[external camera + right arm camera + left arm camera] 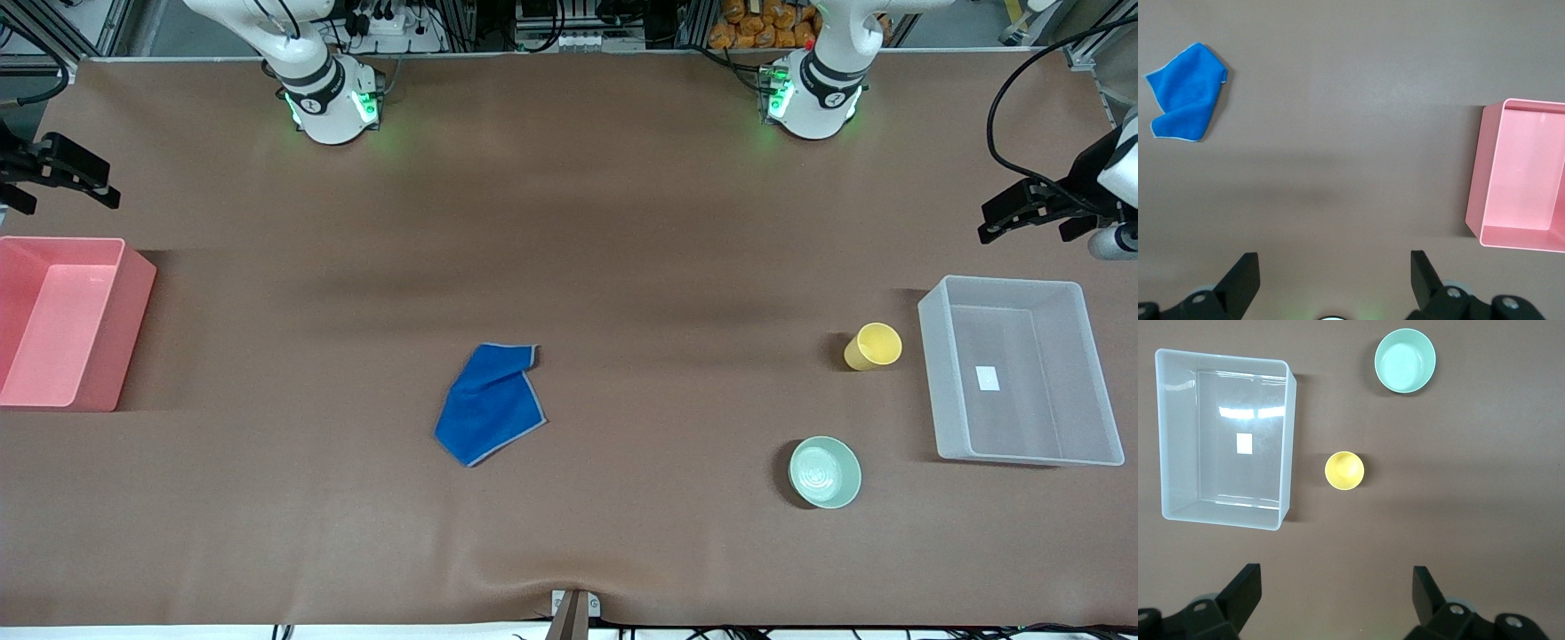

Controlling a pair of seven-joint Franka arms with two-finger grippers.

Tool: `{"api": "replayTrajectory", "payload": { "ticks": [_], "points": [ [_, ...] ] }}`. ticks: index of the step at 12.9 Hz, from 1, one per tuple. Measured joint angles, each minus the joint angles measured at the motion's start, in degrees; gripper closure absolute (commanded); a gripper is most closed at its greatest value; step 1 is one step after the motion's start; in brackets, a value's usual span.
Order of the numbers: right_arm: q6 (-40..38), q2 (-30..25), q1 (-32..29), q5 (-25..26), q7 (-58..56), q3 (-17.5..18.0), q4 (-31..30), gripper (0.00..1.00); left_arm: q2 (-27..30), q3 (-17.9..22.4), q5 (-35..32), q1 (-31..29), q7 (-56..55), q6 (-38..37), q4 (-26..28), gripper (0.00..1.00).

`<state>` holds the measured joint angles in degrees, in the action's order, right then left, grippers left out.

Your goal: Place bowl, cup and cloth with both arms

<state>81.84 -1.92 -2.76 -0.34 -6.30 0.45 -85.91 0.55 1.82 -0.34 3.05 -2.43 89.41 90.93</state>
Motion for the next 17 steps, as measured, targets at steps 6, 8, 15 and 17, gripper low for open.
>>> {"api": "replayTrajectory", "payload": {
  "ticks": [6, 8, 15, 17],
  "points": [
    [-0.5, 0.8, 0.0, 0.0, 0.0, -0.4, 0.7, 0.00, 0.0, -0.1, 0.0, 0.1, 0.0, 0.0, 0.0, 0.00],
    [-0.7, 0.9, 0.0, 0.0, 0.0, -0.4, 0.7, 0.00, -0.1, -0.1, 0.0, 0.1, 0.0, 0.0, 0.0, 0.00],
    [-1.8, 1.8, 0.0, -0.1, 0.0, -1.0, -2.2, 0.00, -2.2, -0.1, 0.0, 0.0, 0.0, 0.0, 0.0, 0.00],
    [-2.4, 1.9, -0.7, -1.8, 0.1, -1.2, -3.5, 0.00, -2.3, -0.1, 0.0, -0.1, 0.0, 0.3, 0.7, 0.00]
  ]
}}
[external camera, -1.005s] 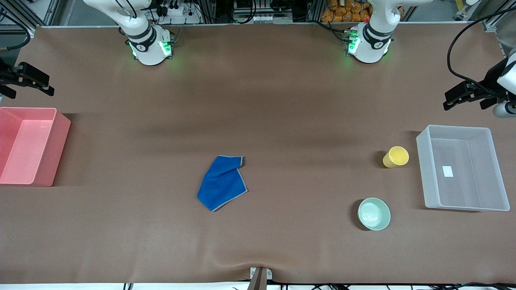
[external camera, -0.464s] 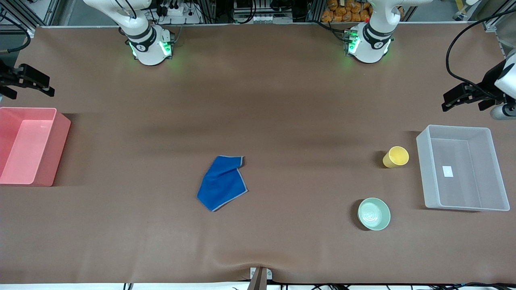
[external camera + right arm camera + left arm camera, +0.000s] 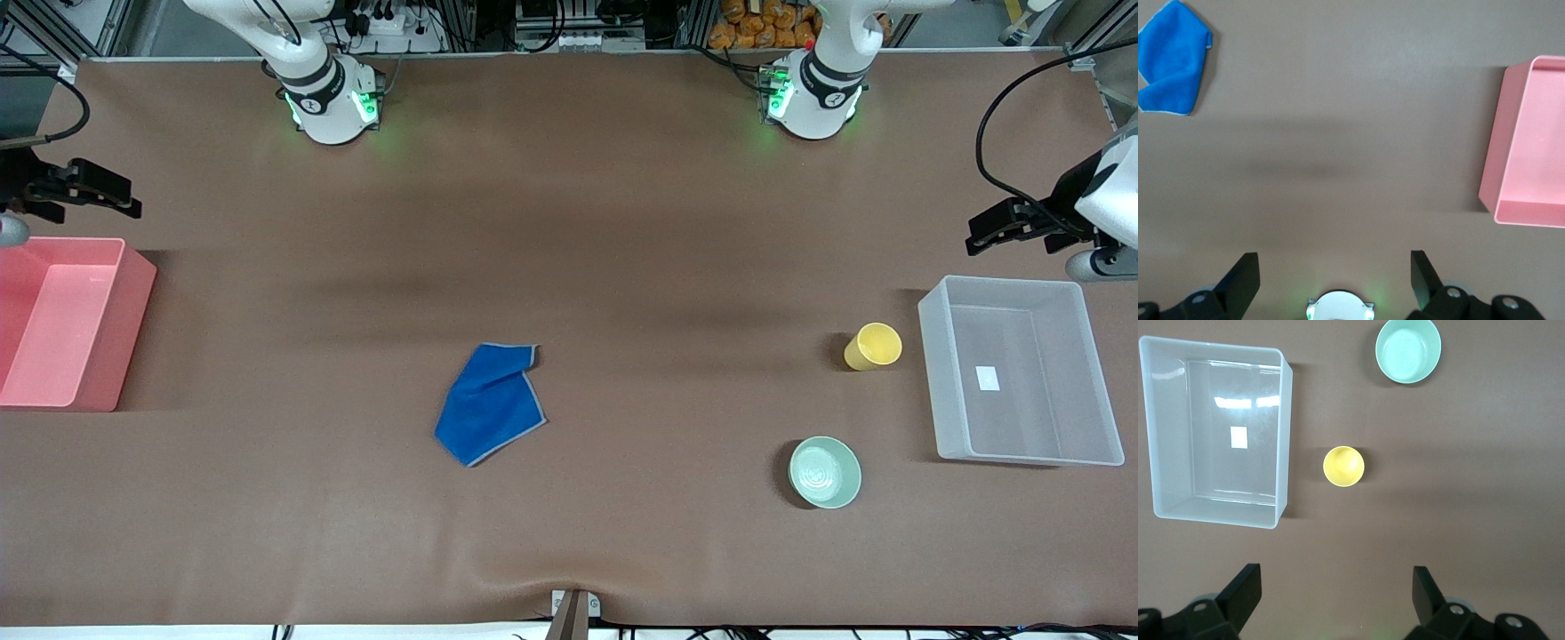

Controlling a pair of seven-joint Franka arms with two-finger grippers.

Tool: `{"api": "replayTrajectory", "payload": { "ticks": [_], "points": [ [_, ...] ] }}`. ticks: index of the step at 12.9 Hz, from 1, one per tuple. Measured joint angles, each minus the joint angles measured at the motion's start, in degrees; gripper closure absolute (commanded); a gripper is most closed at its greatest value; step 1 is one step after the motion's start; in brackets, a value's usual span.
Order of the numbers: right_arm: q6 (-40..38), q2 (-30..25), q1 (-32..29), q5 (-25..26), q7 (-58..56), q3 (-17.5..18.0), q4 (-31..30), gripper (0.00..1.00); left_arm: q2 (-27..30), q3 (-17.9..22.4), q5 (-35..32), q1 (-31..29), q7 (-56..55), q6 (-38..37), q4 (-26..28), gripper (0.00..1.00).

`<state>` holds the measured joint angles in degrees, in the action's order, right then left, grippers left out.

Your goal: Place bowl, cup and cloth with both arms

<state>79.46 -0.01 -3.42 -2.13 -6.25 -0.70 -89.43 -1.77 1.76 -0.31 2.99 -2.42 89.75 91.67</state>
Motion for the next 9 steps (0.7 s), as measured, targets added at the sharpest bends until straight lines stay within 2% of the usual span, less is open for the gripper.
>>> {"api": "replayTrajectory", "payload": {
  "ticks": [2, 6, 9],
  "points": [
    [-0.2, 0.1, -1.9, -3.0, 0.0, -0.2, -1.8, 0.00, -0.3, 0.1, 0.0, -0.2, 0.0, 3.7, 3.3, 0.00],
    [0.4, 0.2, -3.0, -5.7, 0.0, -0.3, -6.1, 0.00, -1.1, 0.2, 0.0, -1.0, 0.0, 15.8, 14.1, 0.00],
    [6.2, 1.6, -2.7, -7.1, 0.1, -0.1, -10.4, 0.00, -1.4, 0.3, 0.0, -1.7, 0.5, 24.7, 21.2, 0.00]
  ]
}}
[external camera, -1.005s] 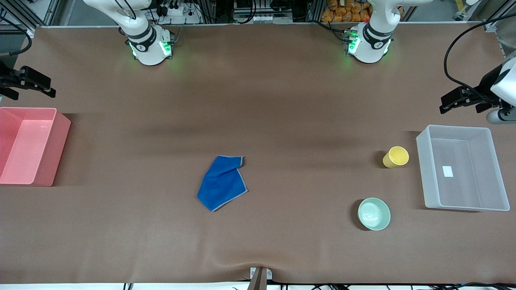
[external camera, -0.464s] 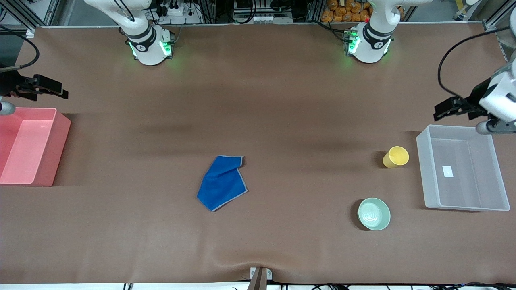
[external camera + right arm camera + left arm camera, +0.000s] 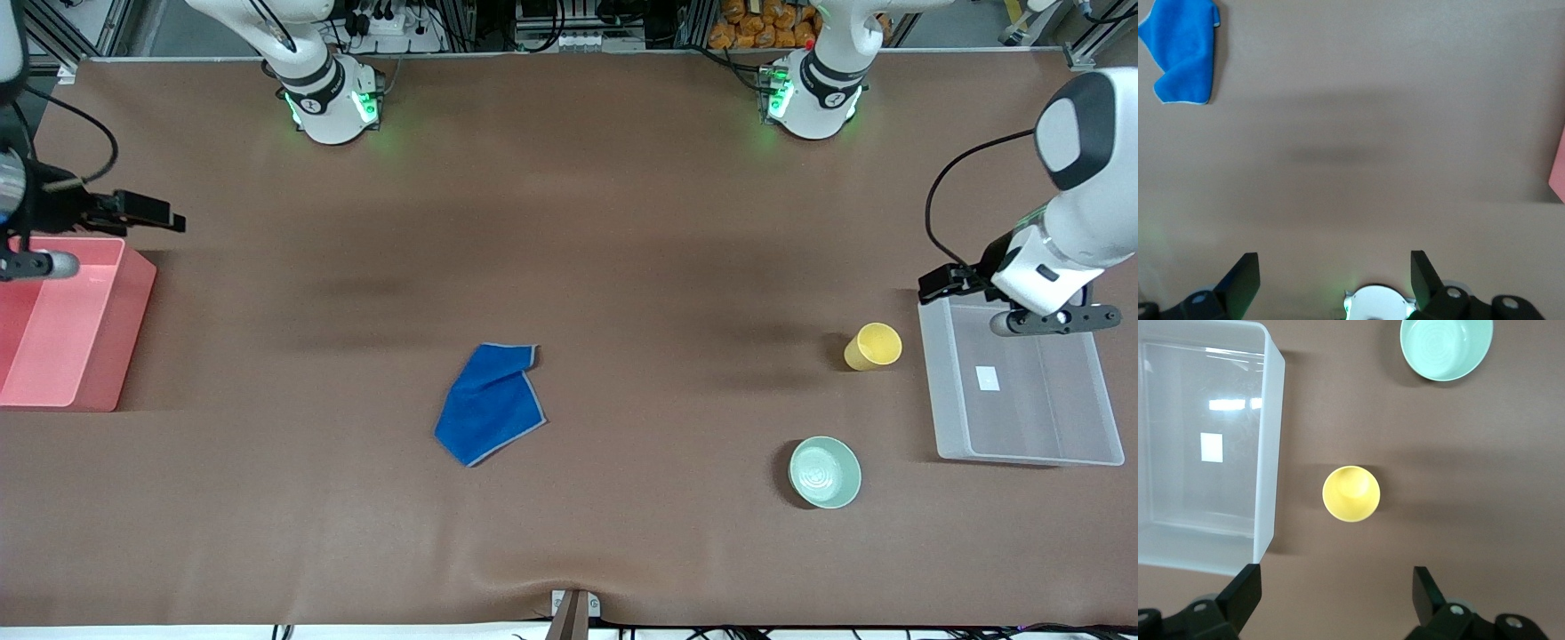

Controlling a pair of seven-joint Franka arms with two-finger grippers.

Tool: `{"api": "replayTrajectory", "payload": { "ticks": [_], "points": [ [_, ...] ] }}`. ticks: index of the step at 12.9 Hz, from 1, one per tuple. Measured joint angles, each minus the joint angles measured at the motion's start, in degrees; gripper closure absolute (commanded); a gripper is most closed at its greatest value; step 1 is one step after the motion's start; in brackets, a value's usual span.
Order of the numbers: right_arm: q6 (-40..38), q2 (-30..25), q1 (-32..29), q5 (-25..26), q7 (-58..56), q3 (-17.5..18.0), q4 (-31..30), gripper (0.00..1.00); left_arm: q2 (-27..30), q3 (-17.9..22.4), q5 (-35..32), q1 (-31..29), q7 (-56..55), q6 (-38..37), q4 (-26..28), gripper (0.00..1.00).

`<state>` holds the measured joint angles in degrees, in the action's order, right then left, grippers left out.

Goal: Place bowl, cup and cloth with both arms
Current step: 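Reach the right gripper to the blue cloth while the left gripper reaches the cup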

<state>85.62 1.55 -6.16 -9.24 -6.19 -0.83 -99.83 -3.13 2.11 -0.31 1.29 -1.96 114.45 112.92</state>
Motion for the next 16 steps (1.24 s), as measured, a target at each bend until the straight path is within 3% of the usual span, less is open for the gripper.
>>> {"api": "replayTrajectory", "payload": {
  "ticks": [4, 8, 12, 14, 16],
  "points": [
    [9.1, 5.0, 4.6, -1.7, 8.5, 0.4, -1.5, 0.00, -2.1, 0.2, 0.0, -0.6, 3.1, 8.5, 6.4, 0.00],
    [17.5, 10.2, 10.1, -1.8, 15.8, 0.7, -1.6, 0.00, -7.5, 0.3, 0.0, -1.6, 3.5, 15.2, 6.8, 0.16],
    [28.1, 16.0, 15.5, -1.9, 16.6, 0.8, -1.5, 0.00, -12.1, 0.3, 0.0, -2.0, 3.9, 23.5, 9.0, 0.21],
    [32.4, 19.2, 18.2, -2.0, 17.8, 0.8, -1.1, 0.00, -13.4, 0.3, 0.0, -2.0, 3.9, 25.2, 9.6, 0.35],
    [36.7, 22.6, 20.7, -2.0, 21.4, 0.9, -0.8, 0.00, -13.9, 0.3, -0.8, -2.0, 4.0, 25.7, 10.0, 0.39]
  ]
}}
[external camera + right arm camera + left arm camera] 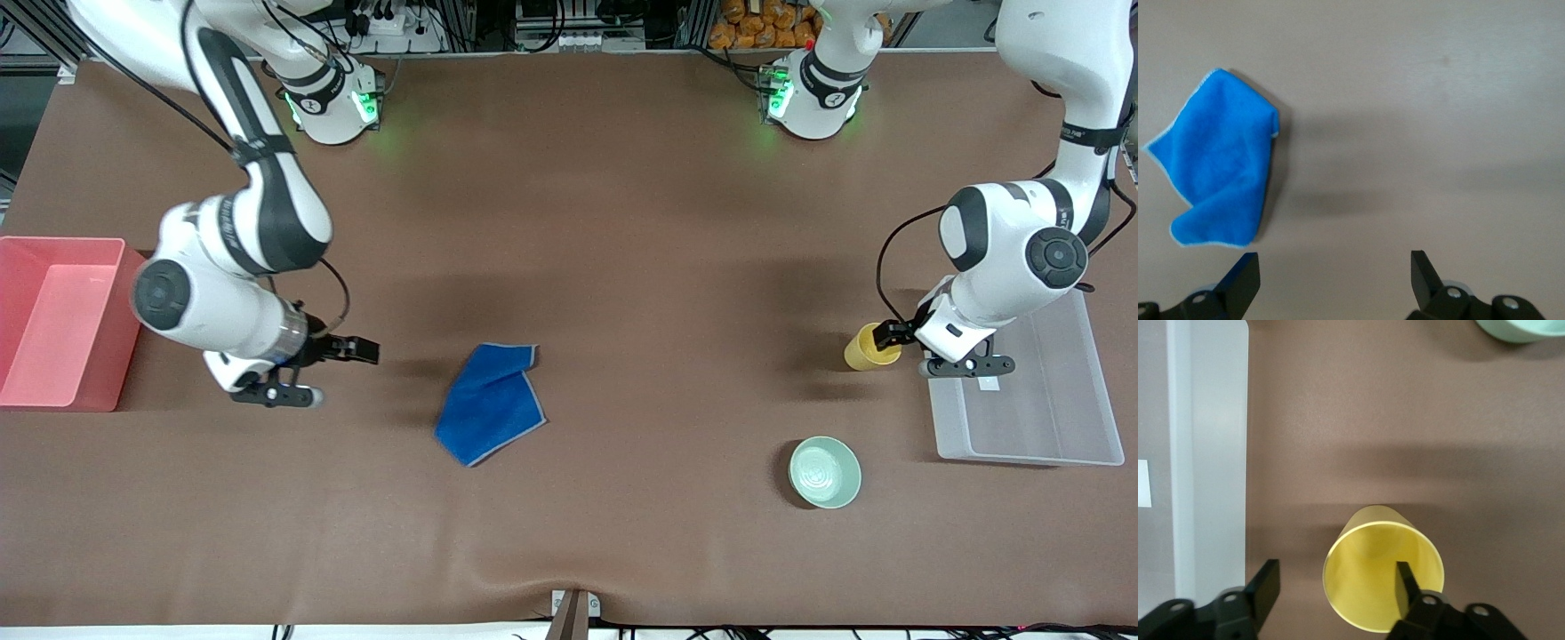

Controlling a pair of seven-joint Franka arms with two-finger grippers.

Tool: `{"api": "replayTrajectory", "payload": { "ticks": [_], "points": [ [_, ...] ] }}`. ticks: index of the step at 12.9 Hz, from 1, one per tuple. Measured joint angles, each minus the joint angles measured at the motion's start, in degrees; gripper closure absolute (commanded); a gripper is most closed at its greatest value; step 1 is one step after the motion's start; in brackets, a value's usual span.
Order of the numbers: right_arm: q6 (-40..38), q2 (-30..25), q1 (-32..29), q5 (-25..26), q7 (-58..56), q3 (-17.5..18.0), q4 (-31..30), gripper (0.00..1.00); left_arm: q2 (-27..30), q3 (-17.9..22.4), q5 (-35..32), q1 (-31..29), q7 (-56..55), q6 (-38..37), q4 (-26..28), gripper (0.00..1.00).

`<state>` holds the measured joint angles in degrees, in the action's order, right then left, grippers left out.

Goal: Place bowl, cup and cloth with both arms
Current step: 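Reach the right gripper to the blue cloth while the left gripper reaches the cup, then grasp the blue cloth with the right gripper while the left gripper lifts the cup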

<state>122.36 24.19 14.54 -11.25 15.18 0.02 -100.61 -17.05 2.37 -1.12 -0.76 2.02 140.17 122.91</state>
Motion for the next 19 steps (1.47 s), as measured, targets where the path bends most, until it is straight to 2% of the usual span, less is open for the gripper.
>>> {"api": "replayTrajectory", "payload": {
  "ticks": [3, 4, 6, 7, 8, 9, 10, 11, 12, 13, 16, 19],
  "points": [
    [8.2, 6.1, 5.2, 0.0, 9.2, 0.1, 0.5, 0.00, -0.8, 0.0, -0.4, -0.1, 0.2, 1.9, 0.6, 0.45],
    [10.9, 8.1, 6.9, 0.0, 12.8, 0.1, 0.6, 0.00, -1.3, 0.0, -0.4, -0.2, 0.2, 3.1, 1.0, 0.58],
    [15.0, 11.2, 9.0, 0.0, 18.3, 0.0, 1.2, 0.00, -2.2, 0.0, -0.4, -0.3, 0.2, 5.8, 2.2, 1.00],
    [16.9, 12.3, 9.6, 0.0, 20.3, 0.0, 1.5, 0.10, -2.5, 0.0, -0.4, -0.4, 0.2, 6.4, 2.5, 1.00],
    [18.7, 13.3, 10.1, 0.0, 21.7, 0.0, 1.7, 0.41, -2.6, 0.0, -0.4, -0.5, 0.2, 6.6, 2.5, 1.00],
    [19.9, 14.0, 10.4, 0.0, 23.1, 0.0, 1.8, 0.67, -2.5, 0.0, -0.4, -0.6, 0.2, 6.8, 2.3, 1.00],
    [20.9, 14.6, 10.8, 0.0, 24.7, 0.0, 1.8, 0.84, -2.3, 0.0, -0.4, -0.6, 0.1, 6.9, 1.8, 1.00],
    [21.9, 15.2, 11.1, 0.0, 26.3, 0.0, 1.9, 0.96, -1.8, 0.0, -0.4, -0.6, 0.1, 6.2, 1.0, 1.00],
    [22.9, 15.5, 11.3, 0.0, 27.4, 0.0, 1.9, 1.00, -1.2, 0.1, -0.4, -0.6, 0.1, 3.7, -0.6, 1.00],
    [23.3, 15.7, 11.3, 0.0, 28.0, 0.0, 1.9, 1.00, -0.6, 0.4, -0.4, -0.8, 0.1, -0.7, -3.3, 1.00],
    [23.3, 15.7, 11.3, 0.0, 28.4, 0.0, 2.3, 1.00, 0.9, 1.1, -0.4, -1.2, 0.1, -18.1, -15.1, 1.00],
    [23.1, 15.5, 11.3, 0.0, 28.5, -0.1, 2.9, 1.00, 1.2, 1.3, -0.4, -4.5, 3.7, -25.1, -23.1, 1.00]
  ]
}}
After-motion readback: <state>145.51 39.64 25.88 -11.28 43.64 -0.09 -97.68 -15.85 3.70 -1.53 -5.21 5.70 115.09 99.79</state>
